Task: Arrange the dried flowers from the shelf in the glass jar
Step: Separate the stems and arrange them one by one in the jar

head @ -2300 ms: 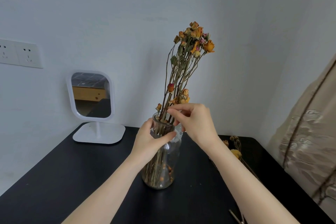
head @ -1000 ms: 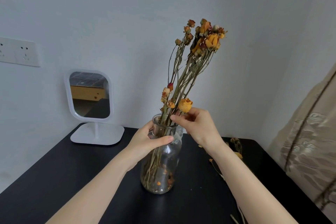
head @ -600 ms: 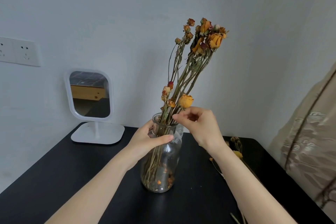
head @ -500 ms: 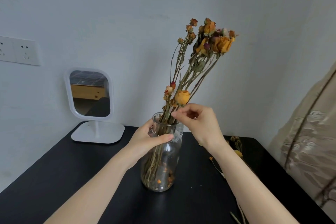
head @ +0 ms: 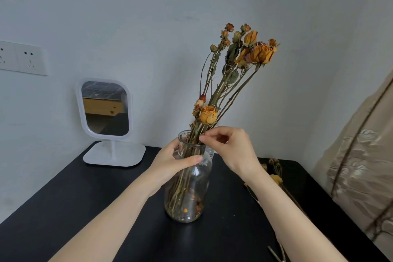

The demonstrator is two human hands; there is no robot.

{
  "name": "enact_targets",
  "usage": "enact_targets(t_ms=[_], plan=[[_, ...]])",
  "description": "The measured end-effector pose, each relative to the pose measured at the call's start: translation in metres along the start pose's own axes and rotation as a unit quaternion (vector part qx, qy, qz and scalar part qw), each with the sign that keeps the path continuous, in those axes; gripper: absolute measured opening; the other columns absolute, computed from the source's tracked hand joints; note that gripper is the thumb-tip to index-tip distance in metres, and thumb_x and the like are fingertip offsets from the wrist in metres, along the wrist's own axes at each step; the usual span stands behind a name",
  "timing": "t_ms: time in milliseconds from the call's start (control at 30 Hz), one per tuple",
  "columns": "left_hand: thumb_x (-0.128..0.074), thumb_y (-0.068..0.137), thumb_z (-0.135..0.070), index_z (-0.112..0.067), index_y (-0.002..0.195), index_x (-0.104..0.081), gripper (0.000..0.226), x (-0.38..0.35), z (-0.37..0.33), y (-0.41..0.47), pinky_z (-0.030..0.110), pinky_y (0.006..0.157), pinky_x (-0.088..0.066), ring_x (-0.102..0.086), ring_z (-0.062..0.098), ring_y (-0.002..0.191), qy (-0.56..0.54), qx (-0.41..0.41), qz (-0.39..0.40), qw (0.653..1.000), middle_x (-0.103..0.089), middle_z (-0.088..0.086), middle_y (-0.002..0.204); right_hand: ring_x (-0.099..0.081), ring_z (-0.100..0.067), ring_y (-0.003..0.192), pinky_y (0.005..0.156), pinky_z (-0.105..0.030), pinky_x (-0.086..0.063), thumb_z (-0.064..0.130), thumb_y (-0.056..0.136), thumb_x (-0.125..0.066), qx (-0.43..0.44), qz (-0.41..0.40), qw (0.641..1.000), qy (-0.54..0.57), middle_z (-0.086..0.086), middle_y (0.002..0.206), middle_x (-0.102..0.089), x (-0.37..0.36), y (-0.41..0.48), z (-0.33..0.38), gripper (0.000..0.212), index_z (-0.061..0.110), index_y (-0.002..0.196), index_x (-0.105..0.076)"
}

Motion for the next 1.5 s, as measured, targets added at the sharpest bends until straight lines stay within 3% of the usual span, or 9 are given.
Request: enact_targets(t_ms=[200, 400, 600, 733, 833, 933, 1133, 1333, 1500], plan=[[-0.073, 0.054, -0.059, -0.048, 0.098, -0.053, 0.049, -0.001, 0.0, -0.002, 0.043, 0.103, -0.041, -0.046, 0.013, 0.117, 0.044, 0.005, -0.046, 0.998, -0.045, -0.007, 0.123, -0.053, -0.005, 0.061, 0.055, -0.007, -0.042, 0.024, 0.08, -0.07, -0.005, -0.004, 1.0, 0.001, 0.004, 0.071, -0.065, 0.004, -0.001, -0.002, 0.004, 0.028, 0.078, -0.07], [-0.077, 0.064, -0.048, -0.035, 0.117, -0.05, 0.061, -0.003, -0.001, -0.008, 0.04, 0.104, -0.039, -0.044, 0.013, 0.122, 0.034, -0.019, -0.085, 0.996, -0.049, -0.004, 0.13, -0.05, -0.003, 0.057, 0.051, -0.007, -0.039, 0.022, 0.081, -0.069, -0.005, 0.002, 1.0, 0.007, -0.002, 0.07, -0.063, 0.009, -0.005, -0.004, 0.002, 0.023, 0.082, -0.071], [-0.076, 0.068, -0.039, -0.036, 0.116, -0.044, 0.058, -0.003, -0.004, -0.033, 0.015, 0.084, -0.036, -0.043, 0.004, 0.11, 0.051, -0.06, -0.214, 0.974, -0.044, -0.015, 0.119, -0.048, 0.0, 0.052, 0.05, -0.008, -0.039, 0.024, 0.081, -0.069, -0.016, 0.001, 1.0, 0.018, 0.002, 0.064, -0.058, 0.015, -0.013, -0.013, 0.005, 0.027, 0.078, -0.069], [-0.073, 0.076, -0.027, -0.03, 0.094, -0.049, 0.03, -0.013, 0.006, -0.066, 0.014, 0.07, -0.04, -0.049, 0.009, 0.087, 0.076, -0.095, -0.295, 0.948, -0.049, -0.008, 0.094, -0.048, -0.002, 0.052, 0.052, -0.012, -0.041, 0.028, 0.082, -0.067, -0.067, -0.007, 0.998, 0.014, -0.002, 0.067, -0.061, 0.023, -0.027, -0.033, 0.005, 0.025, 0.079, -0.07], [-0.069, 0.08, -0.016, -0.03, 0.082, -0.052, 0.022, -0.034, 0.018, -0.084, 0.009, 0.061, -0.041, -0.047, 0.005, 0.066, 0.052, -0.097, -0.244, 0.964, -0.049, -0.004, 0.073, -0.049, -0.001, 0.048, 0.05, -0.014, -0.043, 0.031, 0.085, -0.064, -0.118, -0.022, 0.993, 0.004, 0.003, 0.064, -0.061, 0.034, -0.043, -0.054, 0.012, 0.022, 0.082, -0.071], [-0.066, 0.082, -0.02, -0.03, 0.079, -0.056, 0.015, -0.065, 0.028, -0.089, 0.009, 0.055, -0.04, -0.045, 0.0, 0.053, 0.043, -0.062, -0.122, 0.99, -0.048, -0.01, 0.056, -0.049, -0.001, 0.046, 0.047, -0.013, -0.042, 0.029, 0.088, -0.06, -0.172, -0.048, 0.984, -0.013, 0.004, 0.064, -0.061, 0.053, -0.06, -0.077, 0.014, 0.019, 0.088, -0.07], [-0.061, 0.084, -0.033, -0.031, 0.073, -0.059, 0.012, -0.128, 0.042, -0.07, 0.019, 0.059, -0.044, -0.045, 0.001, 0.048, 0.176, 0.01, 0.026, 0.984, -0.048, -0.014, 0.044, -0.054, -0.01, 0.058, 0.051, -0.02, -0.043, 0.022, 0.091, -0.057, -0.289, -0.06, 0.952, -0.077, -0.003, 0.075, -0.064, 0.096, -0.092, -0.126, 0.015, 0.014, 0.101, -0.066], [-0.059, 0.085, -0.039, -0.024, 0.078, -0.064, 0.017, -0.184, 0.039, -0.042, 0.031, 0.073, -0.051, -0.062, 0.014, 0.077, 0.278, 0.056, 0.083, 0.955, -0.062, -0.008, 0.072, -0.058, -0.006, 0.064, 0.055, -0.017, -0.041, 0.02, 0.089, -0.06, -0.314, -0.052, 0.929, -0.187, 0.001, 0.072, -0.065, 0.124, -0.114, -0.152, 0.014, 0.016, 0.101, -0.066], [-0.063, 0.08, -0.046, -0.018, 0.077, -0.064, 0.028, -0.218, 0.038, -0.03, 0.031, 0.071, -0.052, -0.065, 0.018, 0.079, 0.354, 0.1, 0.116, 0.923, -0.067, -0.001, 0.08, -0.063, -0.012, 0.078, 0.066, -0.024, -0.049, 0.027, 0.085, -0.066, -0.358, 0.001, 0.895, -0.267, -0.001, 0.082, -0.065, 0.129, -0.122, -0.161, 0.013, 0.018, 0.094, -0.063]])
Point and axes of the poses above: each hand's wrist, its own y-axis towards the middle knuckle, its own x-axis out of the back of the hand, z = x × y, the point moved 3 cm from there along y, towards the middle knuckle
